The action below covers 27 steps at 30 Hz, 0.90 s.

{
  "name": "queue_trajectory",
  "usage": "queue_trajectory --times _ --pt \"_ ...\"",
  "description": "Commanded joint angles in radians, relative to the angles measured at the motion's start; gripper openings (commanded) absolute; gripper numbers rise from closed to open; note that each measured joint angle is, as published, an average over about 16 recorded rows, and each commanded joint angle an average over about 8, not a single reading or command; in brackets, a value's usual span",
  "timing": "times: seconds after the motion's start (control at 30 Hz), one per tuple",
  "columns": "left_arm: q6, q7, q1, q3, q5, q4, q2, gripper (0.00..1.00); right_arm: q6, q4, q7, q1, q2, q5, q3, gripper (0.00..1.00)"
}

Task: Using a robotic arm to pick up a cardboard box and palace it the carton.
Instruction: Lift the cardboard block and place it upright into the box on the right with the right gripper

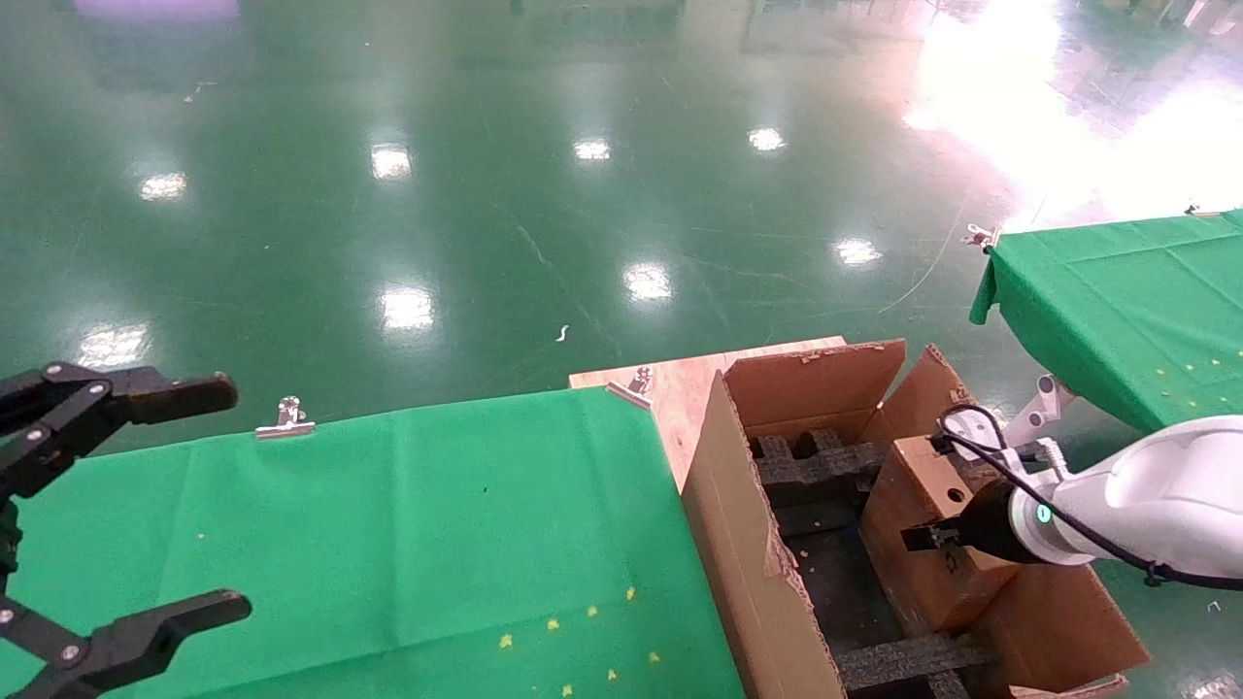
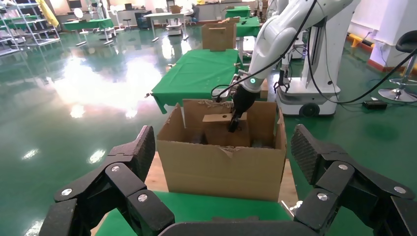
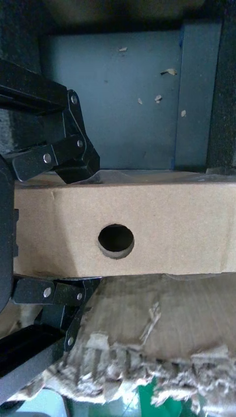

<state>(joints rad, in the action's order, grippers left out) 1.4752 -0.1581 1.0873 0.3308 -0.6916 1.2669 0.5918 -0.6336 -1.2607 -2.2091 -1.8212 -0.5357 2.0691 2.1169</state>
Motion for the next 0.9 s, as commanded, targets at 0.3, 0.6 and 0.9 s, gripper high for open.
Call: queue_trajectory --times 0.3,0.6,0.9 --pt "0.0 0.0 0.0 0.0 0.0 0.0 0.0 1.0 0.034 0.078 0.015 0.061 -0.055 -0.026 0.012 0.0" --pt "0.0 0.0 0.0 0.0 0.0 0.0 0.0 1.0 0.065 0.16 0.054 0.116 -0.107 -0.081 0.019 0.0" --pt "0.0 0.0 0.0 0.0 0.0 0.0 0.0 1.0 0.089 0.234 0.109 0.148 -0.145 -0.14 0.019 0.41"
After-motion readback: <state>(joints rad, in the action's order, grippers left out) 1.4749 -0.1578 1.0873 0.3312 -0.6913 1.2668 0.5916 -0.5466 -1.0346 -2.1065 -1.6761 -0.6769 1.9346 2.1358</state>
